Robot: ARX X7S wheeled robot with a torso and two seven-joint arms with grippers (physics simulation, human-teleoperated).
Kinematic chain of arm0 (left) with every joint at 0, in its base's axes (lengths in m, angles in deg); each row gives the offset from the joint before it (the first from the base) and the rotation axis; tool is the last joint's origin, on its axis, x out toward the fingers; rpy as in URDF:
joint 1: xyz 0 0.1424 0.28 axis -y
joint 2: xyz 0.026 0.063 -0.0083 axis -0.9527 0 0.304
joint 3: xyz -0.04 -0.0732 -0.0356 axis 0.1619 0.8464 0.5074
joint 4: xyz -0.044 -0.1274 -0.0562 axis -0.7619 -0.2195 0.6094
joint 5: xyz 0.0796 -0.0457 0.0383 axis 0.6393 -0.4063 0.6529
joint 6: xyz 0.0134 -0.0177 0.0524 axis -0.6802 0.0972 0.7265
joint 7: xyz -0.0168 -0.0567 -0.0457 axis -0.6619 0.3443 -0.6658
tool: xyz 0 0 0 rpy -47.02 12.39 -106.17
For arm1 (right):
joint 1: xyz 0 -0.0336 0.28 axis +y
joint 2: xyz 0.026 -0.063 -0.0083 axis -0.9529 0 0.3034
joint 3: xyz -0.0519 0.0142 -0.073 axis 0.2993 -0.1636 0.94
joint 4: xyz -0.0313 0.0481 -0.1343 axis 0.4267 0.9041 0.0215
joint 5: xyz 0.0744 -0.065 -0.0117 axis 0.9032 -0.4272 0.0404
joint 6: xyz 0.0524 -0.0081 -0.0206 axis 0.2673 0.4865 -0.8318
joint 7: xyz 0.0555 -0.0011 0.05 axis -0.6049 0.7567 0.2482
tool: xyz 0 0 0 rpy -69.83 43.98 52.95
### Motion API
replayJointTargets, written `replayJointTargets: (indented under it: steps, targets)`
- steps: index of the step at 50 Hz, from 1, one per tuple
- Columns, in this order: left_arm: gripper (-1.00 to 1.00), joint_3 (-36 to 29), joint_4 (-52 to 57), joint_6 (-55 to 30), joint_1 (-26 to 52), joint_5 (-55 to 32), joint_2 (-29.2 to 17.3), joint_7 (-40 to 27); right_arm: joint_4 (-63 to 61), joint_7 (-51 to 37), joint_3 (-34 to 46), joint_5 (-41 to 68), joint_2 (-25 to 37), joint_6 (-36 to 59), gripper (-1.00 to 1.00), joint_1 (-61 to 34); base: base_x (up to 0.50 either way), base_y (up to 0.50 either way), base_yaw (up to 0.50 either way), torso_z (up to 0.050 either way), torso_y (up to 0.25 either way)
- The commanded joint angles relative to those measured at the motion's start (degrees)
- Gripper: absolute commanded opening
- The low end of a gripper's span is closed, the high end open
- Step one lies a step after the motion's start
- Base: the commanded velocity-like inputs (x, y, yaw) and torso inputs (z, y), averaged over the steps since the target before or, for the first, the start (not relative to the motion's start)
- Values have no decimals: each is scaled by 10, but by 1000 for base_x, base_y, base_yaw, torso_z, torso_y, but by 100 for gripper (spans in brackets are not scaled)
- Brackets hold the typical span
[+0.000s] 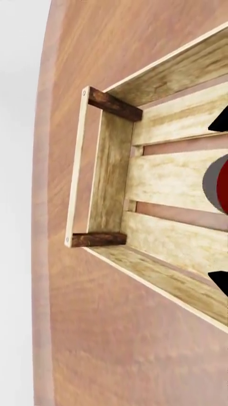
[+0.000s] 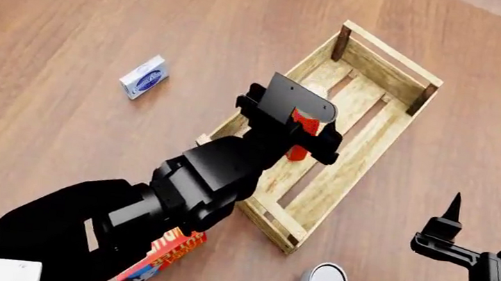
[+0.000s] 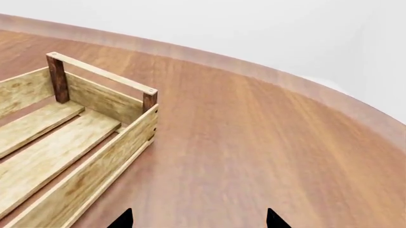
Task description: Pick up the ketchup, and put it in the wooden tray.
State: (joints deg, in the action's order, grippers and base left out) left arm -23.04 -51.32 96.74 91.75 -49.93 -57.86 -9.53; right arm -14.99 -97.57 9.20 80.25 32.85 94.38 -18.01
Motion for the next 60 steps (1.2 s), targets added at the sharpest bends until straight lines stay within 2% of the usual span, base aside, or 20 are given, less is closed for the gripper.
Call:
replayJointTargets:
  steps: [1, 22, 60]
  targets:
    - [100, -2, 2, -6, 0, -2, 0, 2, 1, -1, 0, 1, 0, -3, 100, 1, 0, 0, 0, 0, 0]
    - [100, -2, 8, -11, 0, -1, 0, 5, 3, -1, 3, 0, 3, -12, 100, 2, 0, 0, 0, -1, 5]
    - [100, -1, 21, -30, -5, 16, 0, 0, 8, 5, 7, 0, 5, -36, 100, 6, 0, 0, 0, -26, 157]
